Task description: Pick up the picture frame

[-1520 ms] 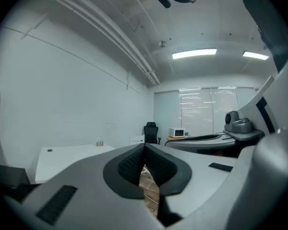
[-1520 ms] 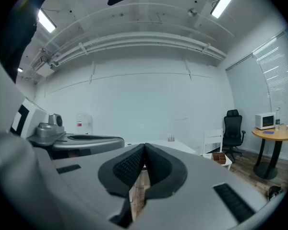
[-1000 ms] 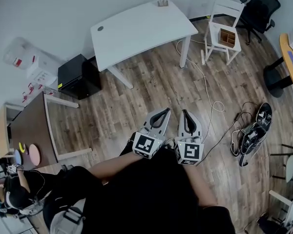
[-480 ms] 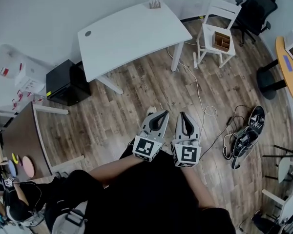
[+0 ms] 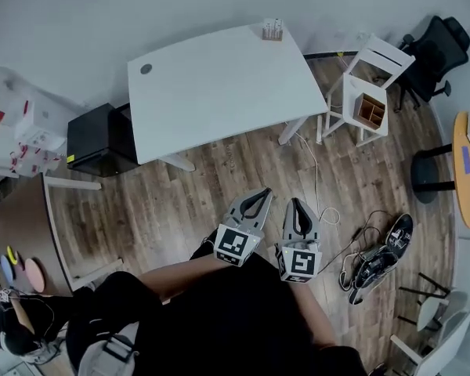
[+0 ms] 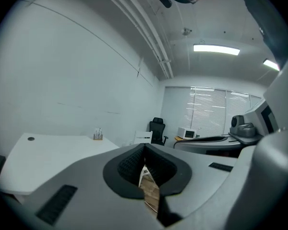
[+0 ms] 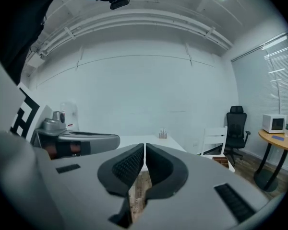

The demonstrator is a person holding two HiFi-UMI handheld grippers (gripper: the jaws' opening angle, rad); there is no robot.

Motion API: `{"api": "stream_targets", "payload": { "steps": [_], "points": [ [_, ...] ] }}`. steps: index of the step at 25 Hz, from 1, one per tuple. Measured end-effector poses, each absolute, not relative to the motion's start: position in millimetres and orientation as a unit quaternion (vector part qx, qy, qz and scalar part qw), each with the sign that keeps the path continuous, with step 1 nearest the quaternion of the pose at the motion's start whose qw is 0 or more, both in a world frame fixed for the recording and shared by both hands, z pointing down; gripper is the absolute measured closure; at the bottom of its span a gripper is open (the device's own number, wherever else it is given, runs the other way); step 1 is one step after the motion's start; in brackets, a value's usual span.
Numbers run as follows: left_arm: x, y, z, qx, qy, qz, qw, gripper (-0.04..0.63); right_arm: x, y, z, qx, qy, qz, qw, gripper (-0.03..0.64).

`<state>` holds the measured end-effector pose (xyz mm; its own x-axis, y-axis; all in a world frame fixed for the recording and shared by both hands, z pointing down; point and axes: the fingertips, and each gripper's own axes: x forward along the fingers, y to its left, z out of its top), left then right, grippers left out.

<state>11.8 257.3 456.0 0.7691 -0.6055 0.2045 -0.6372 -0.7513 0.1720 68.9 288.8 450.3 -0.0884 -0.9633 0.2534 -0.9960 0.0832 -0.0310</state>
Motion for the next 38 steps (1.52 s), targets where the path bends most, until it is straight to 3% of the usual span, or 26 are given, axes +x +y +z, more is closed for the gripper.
{"api": "stream_targets", "payload": {
  "steps": [13,30,38],
  "points": [
    [16.0,93.6,416.7,0.942,-0.314,0.041,0.107,0.581,77.8,131.6,416.8,0.686,-0.722,0.058,0.064,0.581],
    [5.1,-36.7,454.3,0.905,-0.407,0.035,0.119,0.581,95.0,-7.8,438.8,0.646,-0.76,0.064,0.028,0.581],
    [50.9,-138.9,465.4,0.889,-0.439,0.051,0.123,0.581,143.4,-117.2,438.1,0.603,-0.792,0.095,-0.008,0.581]
  ]
}}
